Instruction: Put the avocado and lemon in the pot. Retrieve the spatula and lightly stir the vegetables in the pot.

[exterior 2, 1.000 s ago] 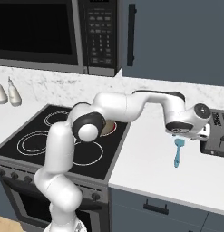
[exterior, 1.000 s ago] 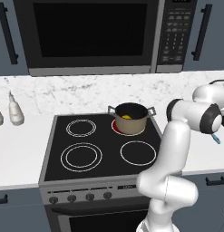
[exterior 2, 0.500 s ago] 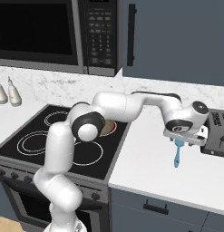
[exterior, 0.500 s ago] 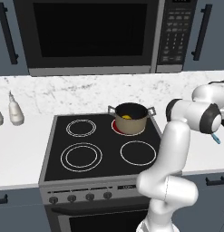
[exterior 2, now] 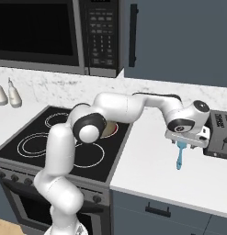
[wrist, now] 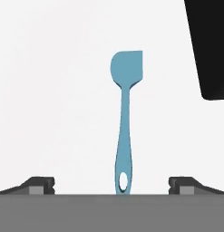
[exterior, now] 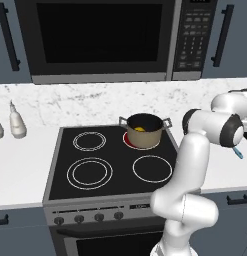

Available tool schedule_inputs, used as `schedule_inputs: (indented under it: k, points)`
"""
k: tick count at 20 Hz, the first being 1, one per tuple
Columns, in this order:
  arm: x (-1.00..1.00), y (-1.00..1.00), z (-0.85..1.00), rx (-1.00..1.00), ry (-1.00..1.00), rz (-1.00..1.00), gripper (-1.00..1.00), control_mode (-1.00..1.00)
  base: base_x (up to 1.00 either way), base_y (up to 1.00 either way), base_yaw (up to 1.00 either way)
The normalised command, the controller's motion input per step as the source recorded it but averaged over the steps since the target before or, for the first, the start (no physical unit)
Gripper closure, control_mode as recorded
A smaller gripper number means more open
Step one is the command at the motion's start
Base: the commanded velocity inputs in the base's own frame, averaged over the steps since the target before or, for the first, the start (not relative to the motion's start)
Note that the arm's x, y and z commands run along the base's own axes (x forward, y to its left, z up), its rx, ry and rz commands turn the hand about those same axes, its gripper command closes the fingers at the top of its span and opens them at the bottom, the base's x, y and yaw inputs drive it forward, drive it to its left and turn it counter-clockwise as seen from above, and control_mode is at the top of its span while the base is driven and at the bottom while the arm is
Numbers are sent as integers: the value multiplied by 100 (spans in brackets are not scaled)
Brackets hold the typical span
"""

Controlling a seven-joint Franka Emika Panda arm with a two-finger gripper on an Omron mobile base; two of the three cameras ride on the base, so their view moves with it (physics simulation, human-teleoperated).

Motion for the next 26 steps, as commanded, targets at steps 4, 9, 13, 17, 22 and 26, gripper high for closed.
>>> schedule_inputs:
  k: [4, 9, 13, 17, 22, 26]
  points:
    - [0, 0, 0, 0, 5, 0, -100, -100, 0, 0, 0]
    - [-9, 0, -13, 0, 9, 0, -100, -100, 0, 0, 0]
    - [-24, 6, -24, 0, 7, 0, -100, -100, 0, 0, 0]
    - [-3, 6, -26, 0, 5, 0, -100, -100, 0, 0, 0]
    - [0, 0, -36, 0, 6, 0, -100, -100, 0, 0, 0]
    - [9, 0, -38, 0, 5, 0, -100, -100, 0, 0, 0]
